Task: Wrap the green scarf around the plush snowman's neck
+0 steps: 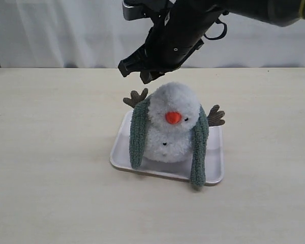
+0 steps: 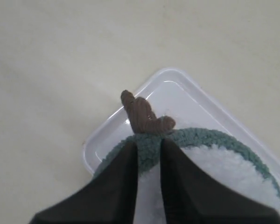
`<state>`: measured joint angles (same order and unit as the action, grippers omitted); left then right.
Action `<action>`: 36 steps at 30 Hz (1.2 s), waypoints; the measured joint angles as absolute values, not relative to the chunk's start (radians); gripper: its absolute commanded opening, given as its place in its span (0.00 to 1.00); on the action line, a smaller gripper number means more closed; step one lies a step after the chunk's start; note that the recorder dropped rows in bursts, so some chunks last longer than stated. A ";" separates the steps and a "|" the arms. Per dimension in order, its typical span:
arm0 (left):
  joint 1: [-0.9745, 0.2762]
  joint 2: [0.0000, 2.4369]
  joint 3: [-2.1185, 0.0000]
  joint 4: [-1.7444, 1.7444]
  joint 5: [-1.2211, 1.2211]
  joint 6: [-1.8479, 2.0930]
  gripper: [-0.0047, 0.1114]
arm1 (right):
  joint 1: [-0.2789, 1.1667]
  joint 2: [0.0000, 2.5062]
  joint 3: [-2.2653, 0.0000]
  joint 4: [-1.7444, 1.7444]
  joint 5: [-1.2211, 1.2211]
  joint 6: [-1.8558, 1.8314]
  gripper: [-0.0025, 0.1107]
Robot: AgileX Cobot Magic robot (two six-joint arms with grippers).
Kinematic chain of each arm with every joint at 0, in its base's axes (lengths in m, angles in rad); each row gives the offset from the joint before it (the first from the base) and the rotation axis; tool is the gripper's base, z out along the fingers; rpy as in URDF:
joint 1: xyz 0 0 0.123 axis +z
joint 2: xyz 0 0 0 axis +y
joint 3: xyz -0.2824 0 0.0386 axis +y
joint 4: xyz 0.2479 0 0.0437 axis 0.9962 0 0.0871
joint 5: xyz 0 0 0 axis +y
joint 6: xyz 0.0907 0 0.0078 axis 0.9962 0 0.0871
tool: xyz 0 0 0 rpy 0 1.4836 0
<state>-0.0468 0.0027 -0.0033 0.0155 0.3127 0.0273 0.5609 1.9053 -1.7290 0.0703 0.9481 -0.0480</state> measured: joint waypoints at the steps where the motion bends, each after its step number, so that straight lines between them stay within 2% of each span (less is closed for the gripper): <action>1: -0.047 0.003 -0.003 0.015 0.313 0.027 0.04 | 0.562 1.905 -1.729 0.085 0.958 -0.050 0.19; 28: -0.047 0.003 -0.003 0.015 0.313 0.027 0.04 | 0.583 2.042 -1.696 0.000 0.938 0.013 0.19; 36: -0.047 0.003 -0.003 0.015 0.313 0.027 0.04 | 0.585 1.952 -1.688 0.168 1.024 -0.220 0.19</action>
<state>-0.0468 0.0027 -0.0033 0.0155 0.3127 0.0273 0.5847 1.9517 -1.6876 0.1681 1.0238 -0.2200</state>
